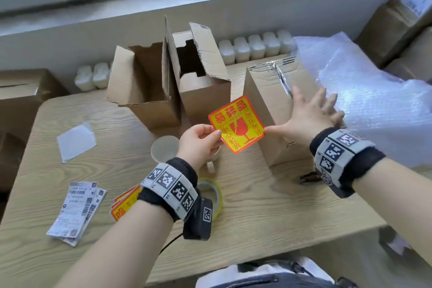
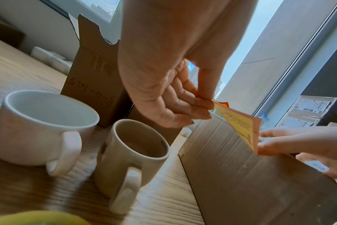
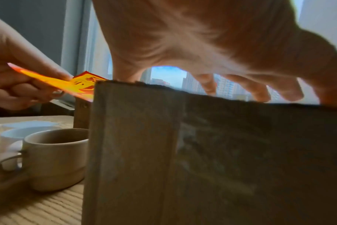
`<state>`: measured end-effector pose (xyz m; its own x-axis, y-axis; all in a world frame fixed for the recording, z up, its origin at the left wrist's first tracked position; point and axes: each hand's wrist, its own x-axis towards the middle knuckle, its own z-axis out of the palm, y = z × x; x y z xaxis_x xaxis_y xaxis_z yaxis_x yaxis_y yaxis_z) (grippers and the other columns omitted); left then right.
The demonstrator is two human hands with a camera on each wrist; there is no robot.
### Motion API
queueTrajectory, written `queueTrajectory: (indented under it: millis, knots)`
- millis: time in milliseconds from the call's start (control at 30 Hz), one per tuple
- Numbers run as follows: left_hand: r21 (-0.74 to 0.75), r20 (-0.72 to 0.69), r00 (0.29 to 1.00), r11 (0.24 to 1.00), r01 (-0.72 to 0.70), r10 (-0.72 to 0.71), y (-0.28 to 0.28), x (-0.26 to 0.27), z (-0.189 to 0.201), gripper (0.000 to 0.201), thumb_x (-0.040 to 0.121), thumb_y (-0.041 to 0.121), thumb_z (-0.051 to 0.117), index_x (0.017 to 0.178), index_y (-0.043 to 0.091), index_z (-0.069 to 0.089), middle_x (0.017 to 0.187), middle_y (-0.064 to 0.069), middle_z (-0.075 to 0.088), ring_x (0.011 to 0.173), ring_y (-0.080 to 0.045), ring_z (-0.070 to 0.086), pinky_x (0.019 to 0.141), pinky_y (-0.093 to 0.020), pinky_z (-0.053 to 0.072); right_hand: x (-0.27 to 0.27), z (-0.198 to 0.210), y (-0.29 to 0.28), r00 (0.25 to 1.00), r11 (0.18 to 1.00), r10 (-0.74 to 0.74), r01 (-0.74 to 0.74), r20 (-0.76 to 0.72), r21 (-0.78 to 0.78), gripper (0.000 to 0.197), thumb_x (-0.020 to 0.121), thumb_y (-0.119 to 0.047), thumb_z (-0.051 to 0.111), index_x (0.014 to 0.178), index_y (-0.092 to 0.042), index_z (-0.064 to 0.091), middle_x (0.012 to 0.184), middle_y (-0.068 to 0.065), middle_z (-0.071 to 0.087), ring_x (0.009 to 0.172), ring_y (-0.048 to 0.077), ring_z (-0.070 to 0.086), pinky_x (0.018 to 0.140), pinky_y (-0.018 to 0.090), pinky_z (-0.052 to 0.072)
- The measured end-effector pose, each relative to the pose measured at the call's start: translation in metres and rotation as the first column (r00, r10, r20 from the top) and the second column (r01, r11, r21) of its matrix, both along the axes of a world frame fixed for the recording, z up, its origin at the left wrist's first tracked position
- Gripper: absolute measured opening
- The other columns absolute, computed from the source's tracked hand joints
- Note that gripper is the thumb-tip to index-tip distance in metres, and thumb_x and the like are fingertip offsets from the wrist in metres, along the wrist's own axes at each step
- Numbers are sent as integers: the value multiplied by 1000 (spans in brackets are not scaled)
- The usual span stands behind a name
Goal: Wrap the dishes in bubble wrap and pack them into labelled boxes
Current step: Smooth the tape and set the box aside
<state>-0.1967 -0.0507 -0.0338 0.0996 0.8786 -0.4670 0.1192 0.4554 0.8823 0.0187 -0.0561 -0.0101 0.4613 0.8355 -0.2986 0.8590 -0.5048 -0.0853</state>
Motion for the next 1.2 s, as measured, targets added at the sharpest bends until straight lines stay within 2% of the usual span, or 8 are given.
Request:
queueTrajectory:
  millis: [267,367,500,600,800,900,1067,1200]
  knots:
    - [-14,-31,997,998,-64,64,-3,12,-7,6,96,13,54,96,12,60,106,-16,69,100,-28,67,92,-45,52,25,-1,-1,998,998,41,-39,-42,52,108,57,-72,65,145,-41,11,148,23,15,134,42,21,105,58,24]
    - [-51,25,996,995,-84,85,-3,21,-11,8,98,14,50,99,11,58,99,-13,69,93,-27,65,89,-42,50,40,-2,-7,981,989,9,21,-195,148,102,56,-68,68,142,-44,21,143,17,26,129,36,30,101,50,26]
    - [-115,101,989,989,-92,104,-4,38,-14,10,99,16,48,95,16,58,87,-2,67,78,-12,63,76,-26,47,56,-6,-14,907,971,-13,113,-421,213,98,49,-70,67,137,-45,32,139,9,34,128,28,36,106,48,25]
    - [-152,155,981,984,-96,119,0,52,-16,11,99,16,48,94,17,58,87,-1,67,79,-11,64,75,-24,47,66,-13,-18,810,955,-25,192,-586,225,101,39,-72,66,133,-46,39,137,5,39,124,23,43,104,49,36]
    - [-163,201,970,981,-104,137,8,75,-11,10,99,13,48,95,15,57,87,-3,65,79,-12,62,78,-24,46,82,-23,-21,597,930,13,287,-802,228,85,63,-42,79,138,-25,43,136,-3,45,118,11,48,84,20,45]
    - [-139,190,971,983,-122,148,12,80,-9,12,98,13,49,92,16,58,84,-2,65,75,-10,62,73,-22,45,87,-23,-21,563,925,21,302,-826,230,70,79,-25,74,140,-19,42,125,-9,44,103,1,42,60,-1,38]
    - [-119,175,972,983,-137,156,17,83,-9,13,98,12,49,89,16,58,81,-2,65,69,-7,61,64,-15,48,90,-24,-21,556,922,44,297,-830,248,66,82,-22,70,141,-19,41,121,-9,43,103,2,40,53,-4,36]
    - [-134,170,969,979,-156,178,21,85,-14,14,98,11,50,87,16,57,80,-3,64,67,-8,61,63,-16,48,89,-25,-19,555,927,58,279,-830,252,68,81,-25,71,142,-21,40,127,-8,43,106,3,40,59,4,38]
